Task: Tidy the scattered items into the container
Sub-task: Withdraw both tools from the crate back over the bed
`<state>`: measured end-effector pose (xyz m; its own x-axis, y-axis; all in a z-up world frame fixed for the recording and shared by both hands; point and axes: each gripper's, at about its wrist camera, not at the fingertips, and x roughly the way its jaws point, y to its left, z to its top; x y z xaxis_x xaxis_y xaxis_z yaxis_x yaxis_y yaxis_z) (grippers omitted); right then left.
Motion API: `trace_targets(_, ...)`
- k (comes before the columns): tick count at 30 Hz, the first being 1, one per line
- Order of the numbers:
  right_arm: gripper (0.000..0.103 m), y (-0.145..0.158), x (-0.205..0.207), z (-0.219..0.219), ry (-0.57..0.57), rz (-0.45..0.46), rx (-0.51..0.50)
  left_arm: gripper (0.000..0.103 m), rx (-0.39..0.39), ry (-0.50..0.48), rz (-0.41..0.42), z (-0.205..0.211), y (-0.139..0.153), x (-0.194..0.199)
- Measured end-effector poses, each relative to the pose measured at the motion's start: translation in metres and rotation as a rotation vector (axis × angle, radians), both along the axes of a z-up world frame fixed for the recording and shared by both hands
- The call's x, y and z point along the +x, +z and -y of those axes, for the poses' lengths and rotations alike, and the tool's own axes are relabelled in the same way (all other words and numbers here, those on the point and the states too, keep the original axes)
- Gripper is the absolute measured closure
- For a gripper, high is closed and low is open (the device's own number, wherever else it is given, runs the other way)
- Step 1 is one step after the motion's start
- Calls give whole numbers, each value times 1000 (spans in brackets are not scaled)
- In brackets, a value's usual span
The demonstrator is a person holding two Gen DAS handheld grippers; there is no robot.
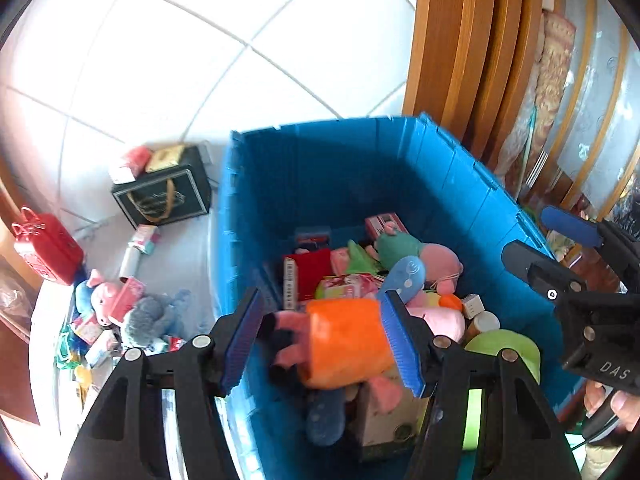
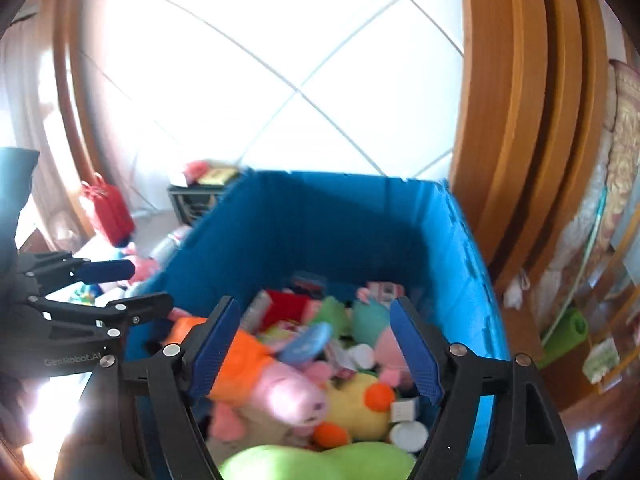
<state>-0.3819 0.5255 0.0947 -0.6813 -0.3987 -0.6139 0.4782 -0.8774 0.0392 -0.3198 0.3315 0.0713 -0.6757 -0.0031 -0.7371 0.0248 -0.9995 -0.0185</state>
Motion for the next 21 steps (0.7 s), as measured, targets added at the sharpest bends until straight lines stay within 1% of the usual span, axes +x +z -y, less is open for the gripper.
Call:
trace_targets(2, 25, 7, 23, 21, 29, -11, -10, 43, -1, 16, -51, 21, 7, 30)
trace_targets(5, 24, 13, 63, 57, 94, -29, -36, 43, 20, 37, -101, 64, 5, 76)
trace_targets(8, 22, 22, 107, 102, 154, -73, -59, 43, 23, 86, -137, 118, 2, 121)
trace_targets(11, 22, 19, 144, 153, 210, -97, -89, 39, -3, 153, -156, 176, -6, 161)
trace_targets(13, 22, 10, 163, 188, 238, -87, -110, 37, -22, 207, -156, 218, -14, 185)
trace_targets(16, 22, -12, 182, 239, 268, -46, -130, 37, -48, 280, -136, 278, -31, 213)
trace_targets(19, 22, -41, 195, 282, 283, 7, -129, 37, -63, 354, -101, 329, -54, 234)
trace_targets(21, 22, -64, 197, 304, 287, 58, -119, 37, -52, 397, -68, 359, -71, 244)
